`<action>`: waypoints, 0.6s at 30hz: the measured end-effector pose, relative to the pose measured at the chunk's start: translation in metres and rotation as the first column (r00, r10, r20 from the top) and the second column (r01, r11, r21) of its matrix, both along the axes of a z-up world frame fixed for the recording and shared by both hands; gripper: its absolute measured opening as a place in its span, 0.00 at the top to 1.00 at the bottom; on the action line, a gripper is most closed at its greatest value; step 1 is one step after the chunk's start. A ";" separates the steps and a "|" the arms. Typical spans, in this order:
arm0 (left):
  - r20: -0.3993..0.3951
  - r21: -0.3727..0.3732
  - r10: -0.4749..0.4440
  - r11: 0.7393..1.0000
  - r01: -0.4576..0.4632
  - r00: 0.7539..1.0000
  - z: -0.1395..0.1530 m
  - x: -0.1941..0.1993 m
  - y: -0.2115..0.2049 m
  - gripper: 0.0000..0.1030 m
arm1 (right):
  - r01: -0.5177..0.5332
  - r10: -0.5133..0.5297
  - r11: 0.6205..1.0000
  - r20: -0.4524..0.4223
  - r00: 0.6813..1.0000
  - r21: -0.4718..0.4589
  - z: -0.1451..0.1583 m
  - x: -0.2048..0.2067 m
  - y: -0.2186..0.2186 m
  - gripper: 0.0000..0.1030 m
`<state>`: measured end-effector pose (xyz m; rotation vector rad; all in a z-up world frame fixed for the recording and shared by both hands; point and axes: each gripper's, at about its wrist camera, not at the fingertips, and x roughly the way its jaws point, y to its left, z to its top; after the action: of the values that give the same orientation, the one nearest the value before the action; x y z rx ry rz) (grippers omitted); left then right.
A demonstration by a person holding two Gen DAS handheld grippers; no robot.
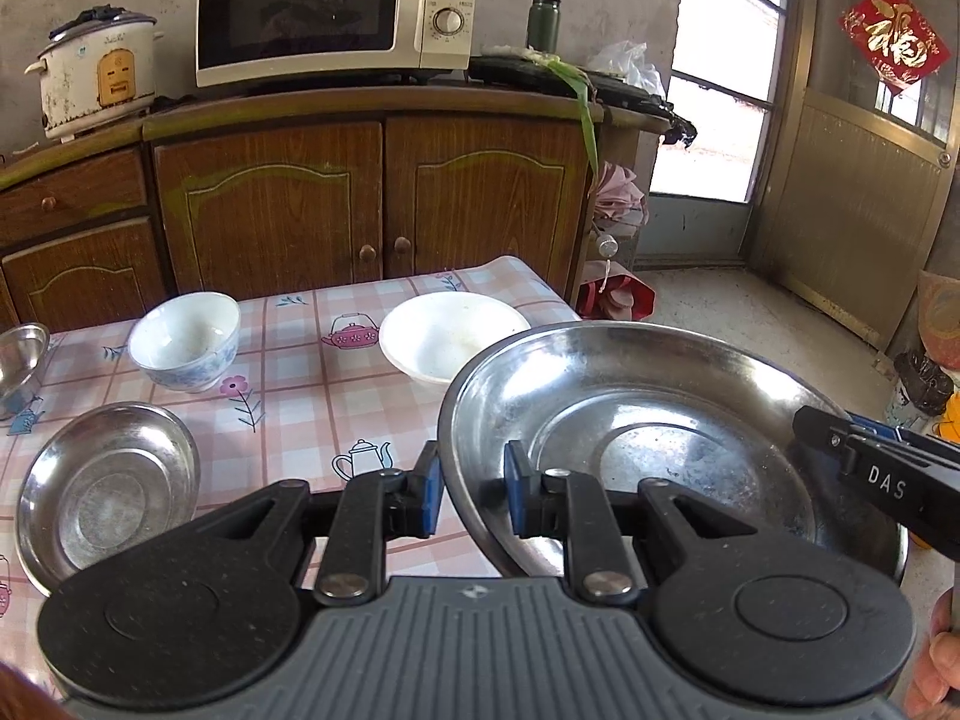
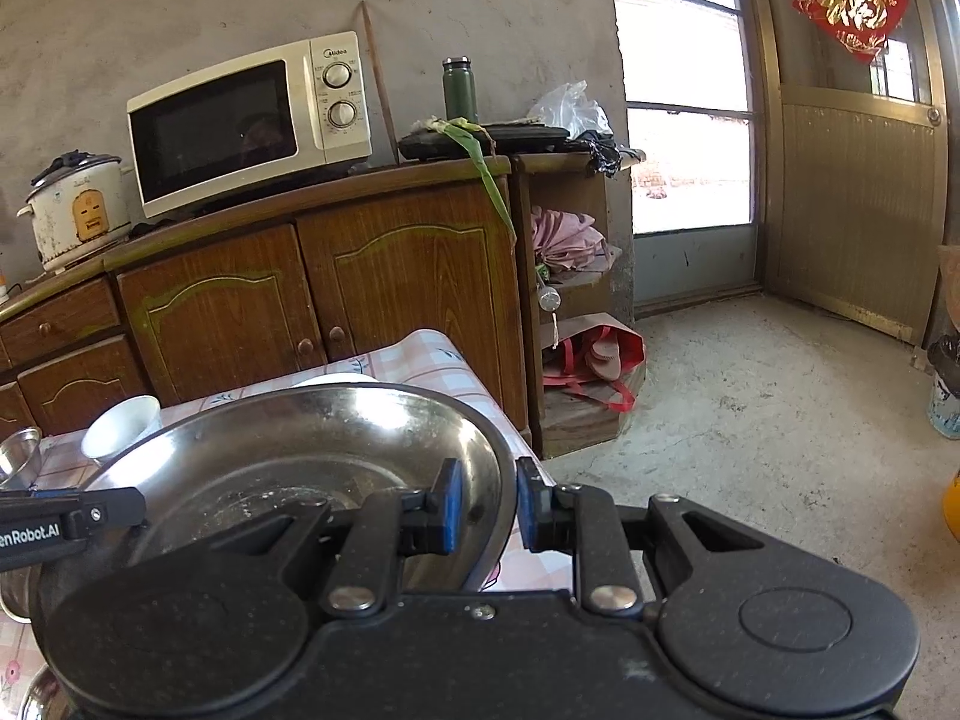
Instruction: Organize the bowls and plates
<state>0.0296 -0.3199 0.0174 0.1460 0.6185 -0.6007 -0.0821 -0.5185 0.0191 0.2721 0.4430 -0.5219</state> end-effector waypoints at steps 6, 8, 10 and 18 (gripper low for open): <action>0.012 -0.011 0.005 1.000 -0.005 1.000 0.008 -0.008 0.008 0.80 | -0.004 0.004 1.000 0.013 1.000 -0.019 0.011 -0.008 0.009 0.75; 0.015 -0.013 0.009 1.000 -0.008 1.000 0.011 -0.012 0.011 0.80 | -0.006 0.007 1.000 0.015 1.000 -0.029 0.014 -0.011 0.013 0.75; 0.012 -0.013 0.014 1.000 -0.014 1.000 0.013 -0.014 0.014 0.80 | -0.009 0.010 0.999 0.020 1.000 -0.034 0.017 -0.015 0.016 0.75; 0.044 -0.010 0.025 1.000 -0.025 0.999 0.020 -0.024 0.022 0.80 | -0.021 0.022 0.999 0.025 0.999 -0.045 0.023 -0.025 0.025 0.75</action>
<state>0.0059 -0.2977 0.0376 0.1422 0.5742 -0.5750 -0.1071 -0.4932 0.0419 0.2306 0.4084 -0.5059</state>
